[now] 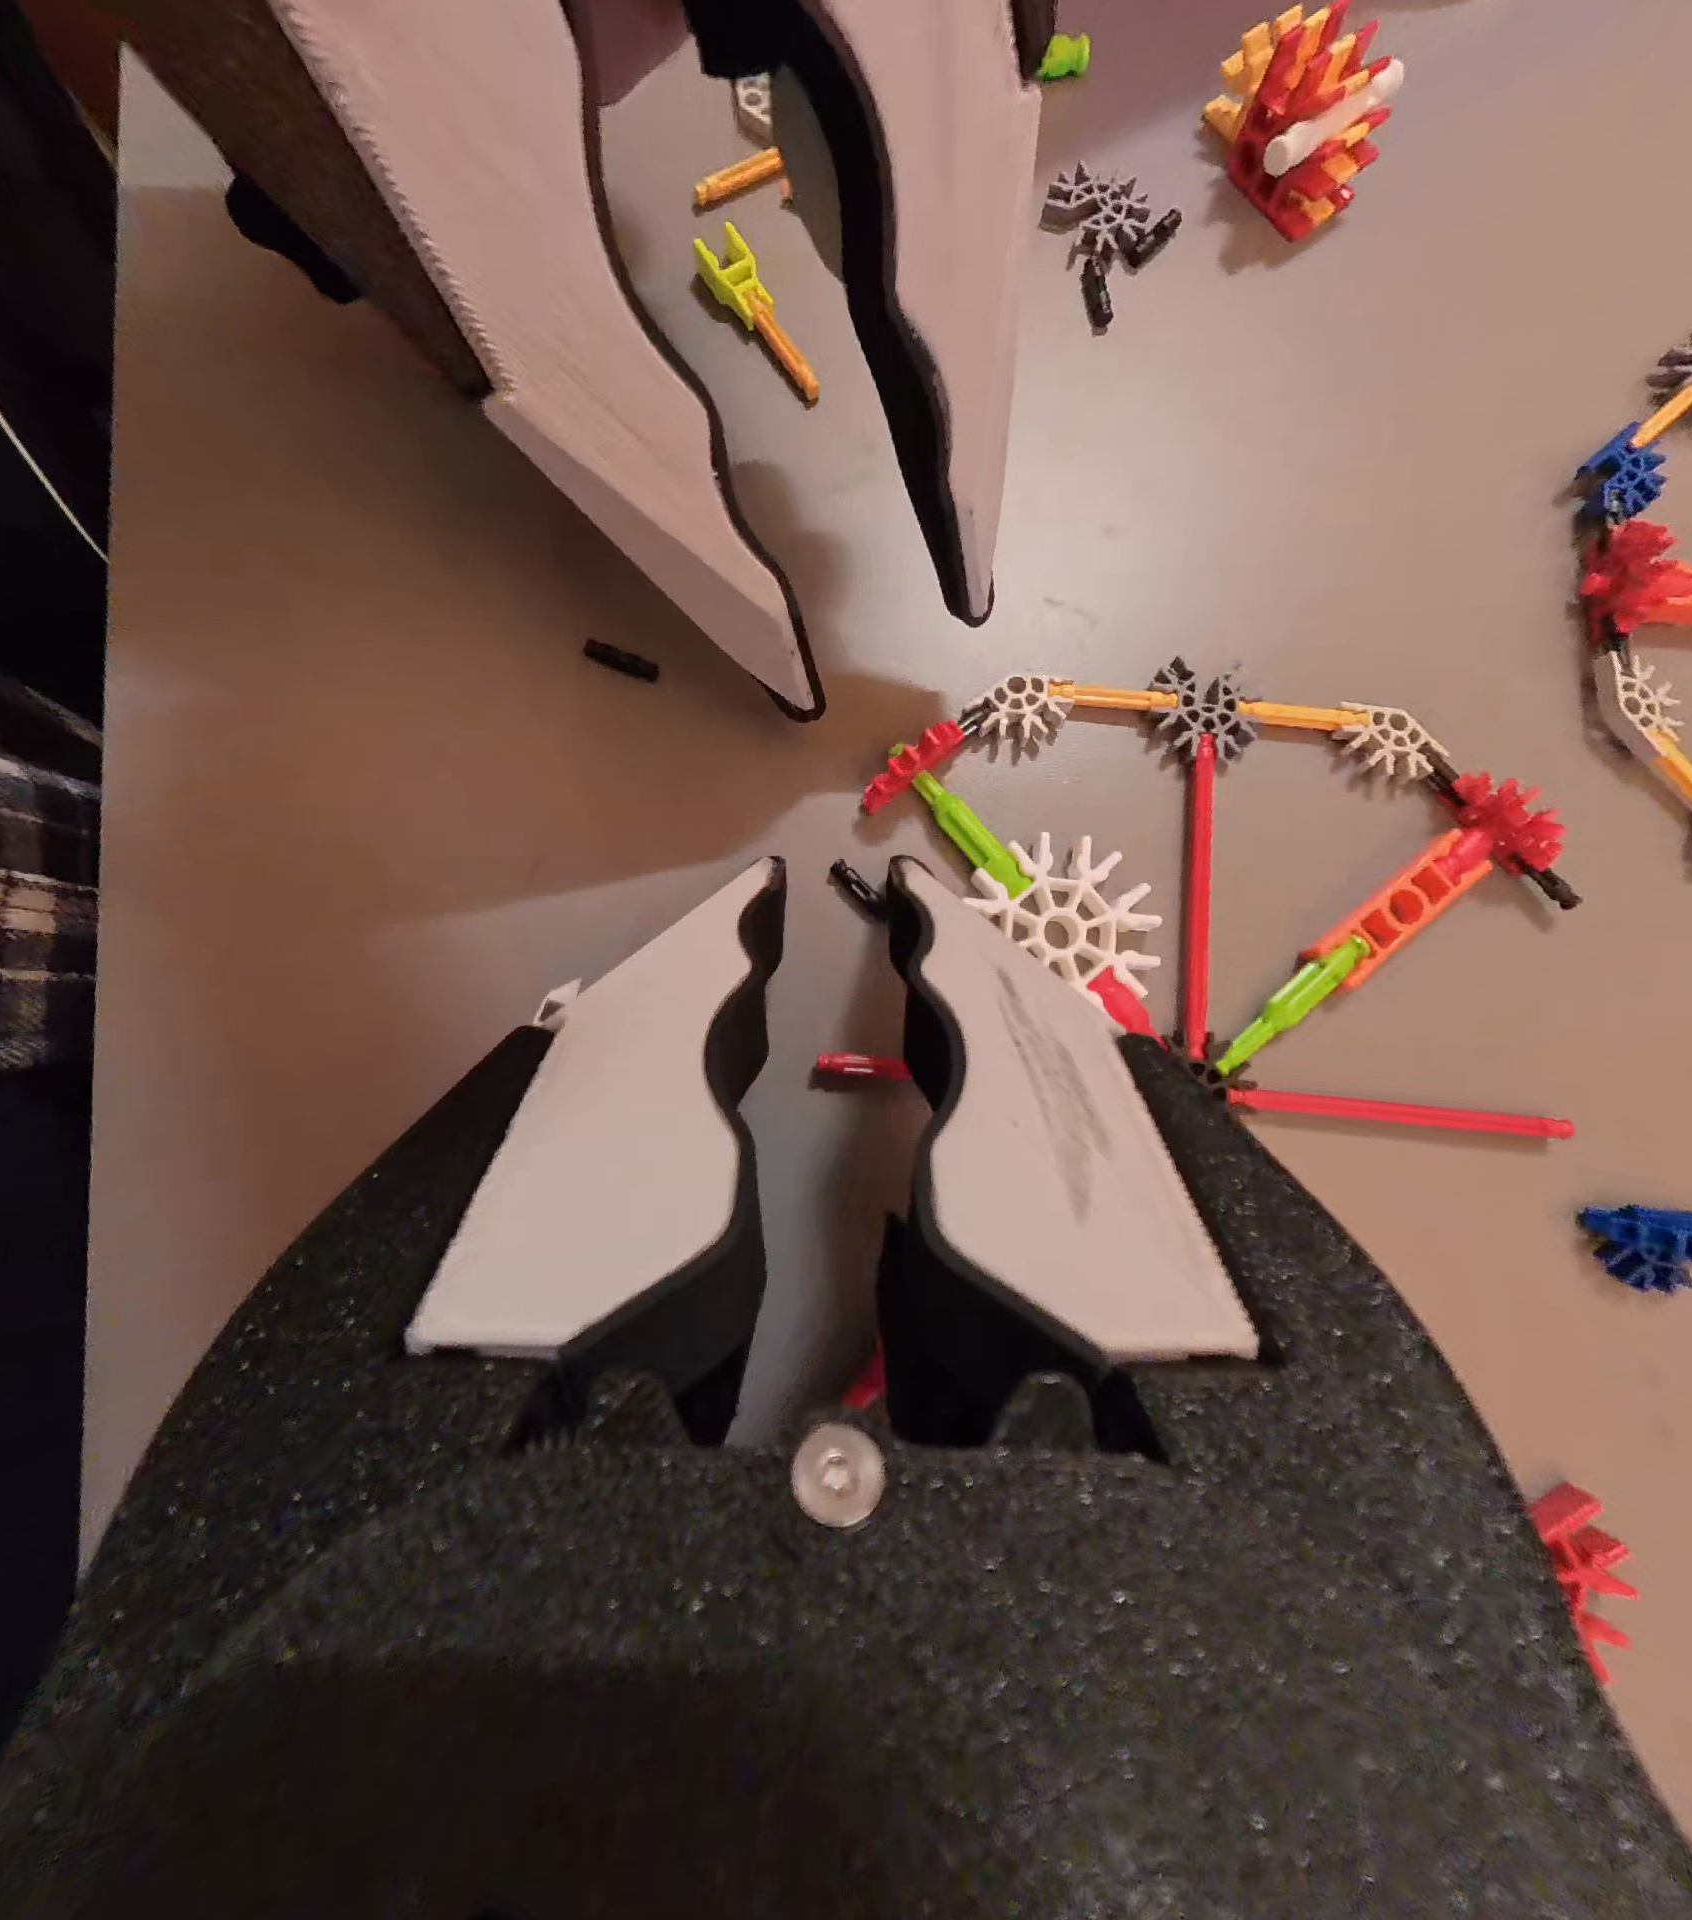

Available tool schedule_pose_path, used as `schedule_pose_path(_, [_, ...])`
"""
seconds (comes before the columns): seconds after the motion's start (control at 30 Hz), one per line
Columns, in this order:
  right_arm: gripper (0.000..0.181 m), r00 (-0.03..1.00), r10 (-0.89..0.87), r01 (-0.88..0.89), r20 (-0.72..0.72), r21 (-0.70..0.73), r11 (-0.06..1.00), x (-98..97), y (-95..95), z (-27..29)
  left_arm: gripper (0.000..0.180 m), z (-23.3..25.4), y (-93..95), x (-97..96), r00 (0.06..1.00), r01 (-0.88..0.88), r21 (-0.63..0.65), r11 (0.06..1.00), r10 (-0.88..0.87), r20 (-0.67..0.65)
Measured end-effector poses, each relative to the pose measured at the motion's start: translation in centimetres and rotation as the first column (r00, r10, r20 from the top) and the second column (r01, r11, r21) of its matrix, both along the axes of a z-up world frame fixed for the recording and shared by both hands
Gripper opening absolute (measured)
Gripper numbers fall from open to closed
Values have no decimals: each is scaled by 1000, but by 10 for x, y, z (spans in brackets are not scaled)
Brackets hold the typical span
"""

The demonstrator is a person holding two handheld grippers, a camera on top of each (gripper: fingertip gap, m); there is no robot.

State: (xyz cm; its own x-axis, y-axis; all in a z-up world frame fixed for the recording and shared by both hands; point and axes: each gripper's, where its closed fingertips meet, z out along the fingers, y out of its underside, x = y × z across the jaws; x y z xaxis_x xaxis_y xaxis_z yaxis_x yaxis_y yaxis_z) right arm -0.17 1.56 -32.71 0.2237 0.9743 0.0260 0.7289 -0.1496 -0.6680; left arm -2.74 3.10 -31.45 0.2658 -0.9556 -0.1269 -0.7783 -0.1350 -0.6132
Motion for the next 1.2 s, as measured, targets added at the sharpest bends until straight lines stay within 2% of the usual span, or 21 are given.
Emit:
schedule_pose_path(0.2, [3, 1000, -8, 8, 2, -19, 1000, 4, 1, -1, 25, 2, 2, 0, 1000, 25, 11, 1000, -25, 12])
schedule_pose_path(0.63, [2, 989, -125, 106, -85, -198, 975, 17, -13, 0, 24, 5, -1, 11, 985, 170, 53, 984, -170, 8])
schedule_pose_path(0.8, [5, 987, -147, 135, -61, -163, 977, 19, -14, 0, 20, 1, 3, 14, 970, 241, 100, 965, -239, -35])
schedule_pose_path(1.0, [2, 985, -164, 158, -49, -117, 980, 19, -14, 0, 12, -7, 3, 16, 961, 277, 82, 957, -274, -41])
schedule_pose_path(1.2, [1, 972, -230, 226, -50, -67, 972, 29, -8, 1, 11, -7, 1, 23, 980, 201, 38, 979, -200, -12])
